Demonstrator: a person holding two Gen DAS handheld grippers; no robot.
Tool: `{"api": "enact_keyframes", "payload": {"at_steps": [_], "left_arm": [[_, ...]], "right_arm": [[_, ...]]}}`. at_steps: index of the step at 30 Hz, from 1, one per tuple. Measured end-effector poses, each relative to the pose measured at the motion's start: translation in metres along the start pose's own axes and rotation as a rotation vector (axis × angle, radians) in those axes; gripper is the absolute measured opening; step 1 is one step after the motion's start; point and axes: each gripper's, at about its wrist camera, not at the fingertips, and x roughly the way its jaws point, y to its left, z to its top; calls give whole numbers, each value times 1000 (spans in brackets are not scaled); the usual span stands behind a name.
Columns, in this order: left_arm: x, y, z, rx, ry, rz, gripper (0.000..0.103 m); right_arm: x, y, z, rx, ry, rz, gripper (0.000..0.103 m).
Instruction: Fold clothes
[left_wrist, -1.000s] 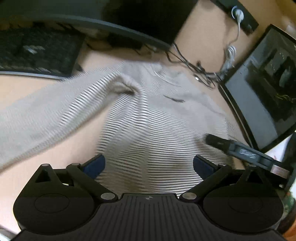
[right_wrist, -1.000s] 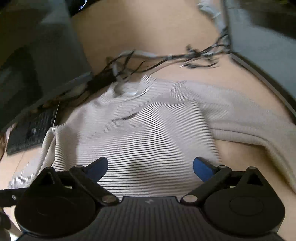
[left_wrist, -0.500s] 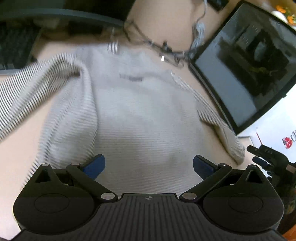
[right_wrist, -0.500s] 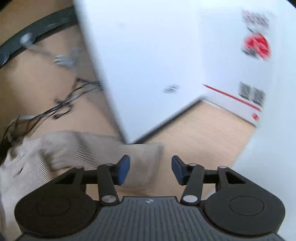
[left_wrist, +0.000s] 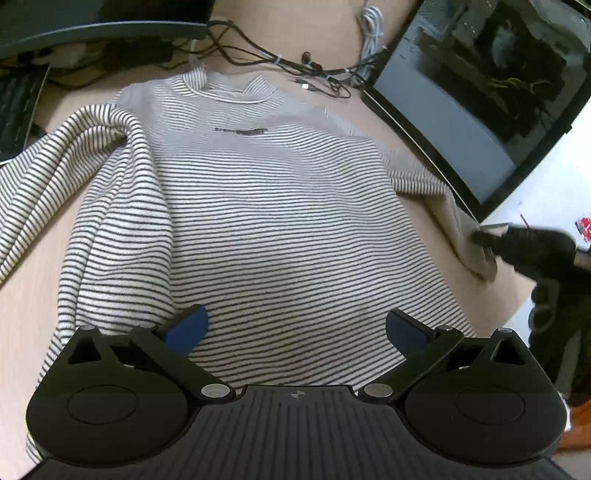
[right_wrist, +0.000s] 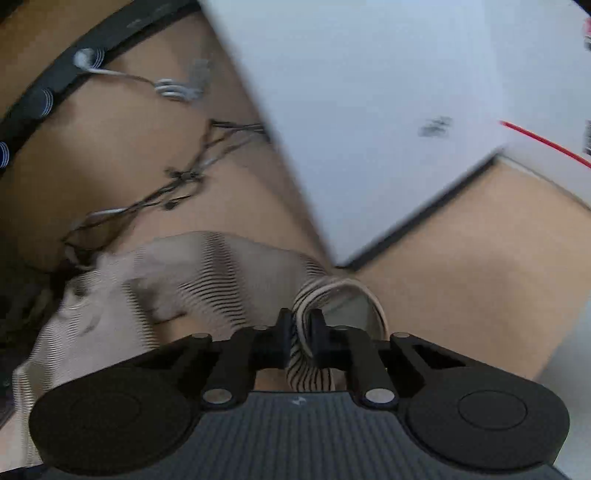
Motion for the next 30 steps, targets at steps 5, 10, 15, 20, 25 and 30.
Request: {"api": "enact_keyframes", "payload": {"at_steps": [5, 10, 15, 20, 25, 30], "left_arm": [[0, -5, -7, 40, -20, 22, 103], [-1, -9, -12, 58, -28, 34, 103], [-1, -6, -11, 24, -36, 27, 103], [0, -7, -9, 9, -31, 38, 103], [3, 1, 2, -44, -23, 22, 103], [5, 9, 19, -101, -21, 17, 103]], "right_arm": [[-19, 73, 31, -153, -92, 195, 8], [-37, 171, 71, -340, -197, 452, 8], [-34, 269, 71, -575, -207, 632, 4], [-25, 304, 68, -642, -194, 719, 17], [-11, 269, 69, -591, -173, 662, 35], [38, 190, 26, -492, 86, 499, 35]]}}
